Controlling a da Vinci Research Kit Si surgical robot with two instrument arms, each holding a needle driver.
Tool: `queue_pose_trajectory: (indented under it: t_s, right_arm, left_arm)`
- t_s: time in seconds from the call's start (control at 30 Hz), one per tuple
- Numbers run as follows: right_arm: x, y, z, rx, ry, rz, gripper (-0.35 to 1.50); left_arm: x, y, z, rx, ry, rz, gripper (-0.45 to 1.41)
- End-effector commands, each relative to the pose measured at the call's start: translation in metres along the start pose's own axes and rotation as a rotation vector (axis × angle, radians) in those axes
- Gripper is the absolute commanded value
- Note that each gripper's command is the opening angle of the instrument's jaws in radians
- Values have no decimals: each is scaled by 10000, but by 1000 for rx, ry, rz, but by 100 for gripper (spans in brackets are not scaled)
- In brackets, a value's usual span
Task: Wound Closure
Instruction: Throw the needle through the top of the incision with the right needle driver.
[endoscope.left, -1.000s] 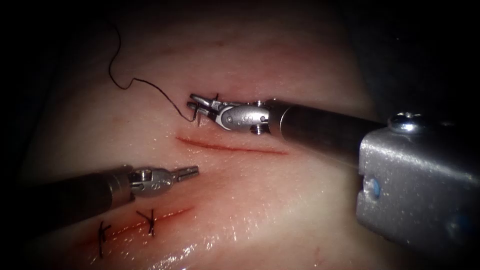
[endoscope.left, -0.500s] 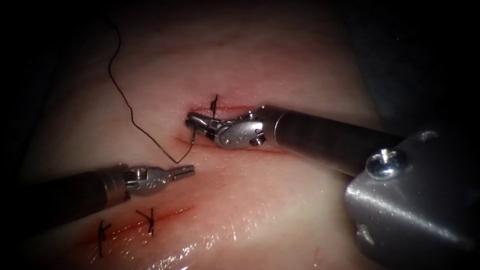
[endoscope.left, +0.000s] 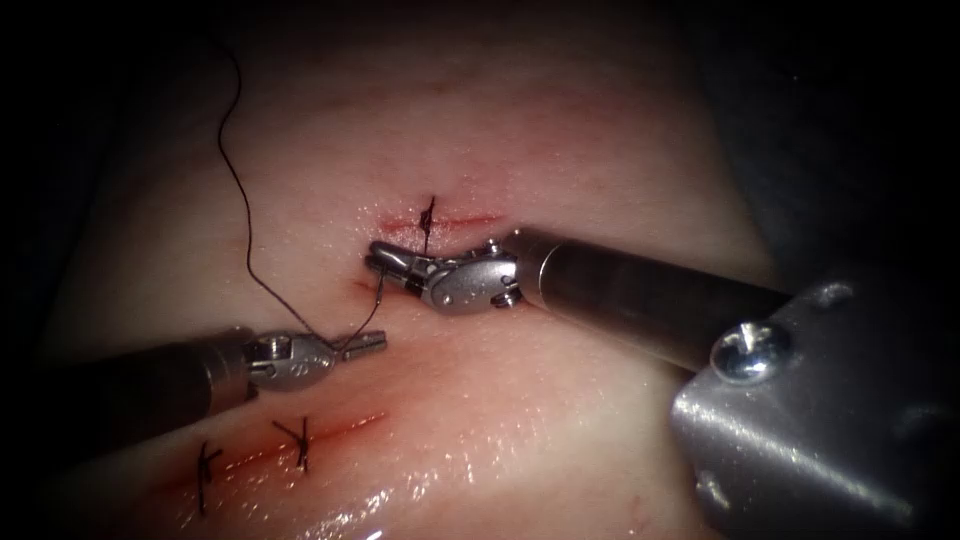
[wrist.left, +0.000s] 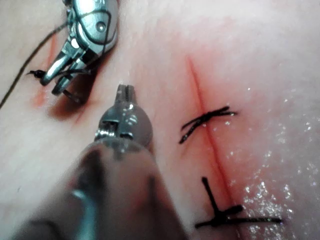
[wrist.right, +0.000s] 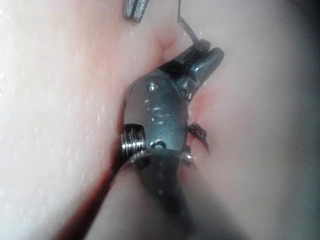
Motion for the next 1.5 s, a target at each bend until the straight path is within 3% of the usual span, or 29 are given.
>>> queue_pose_trajectory:
  t_s: [0.03, 0.73, 0.97, 1.13, 1.37, 1.5]
  right_arm:
    - [-6, -6, 8, 0, -3, -7, -35]
    - [-29, -40, -11, 63, -64, 39, -35]
    - [-14, -16, -3, 3, -53, 127, -35]
    - [-1, 12, 12, -53, -54, 298, -35]
    - [0, 36, 24, -85, -69, 385, -35]
    - [-5, 47, 28, -91, -85, 533, -35]
  left_arm:
    - [-3, 0, 8, -1, 2, 2, -28]
    - [-6, -3, 7, 2, -4, 1, -35]
    - [-6, -4, 14, 10, -11, -8, -37]
    - [-13, -4, 30, 22, -15, -11, -38]
    - [-26, -2, 40, 30, -14, -23, -38]
    - [-35, 1, 39, 24, -16, -26, -38]
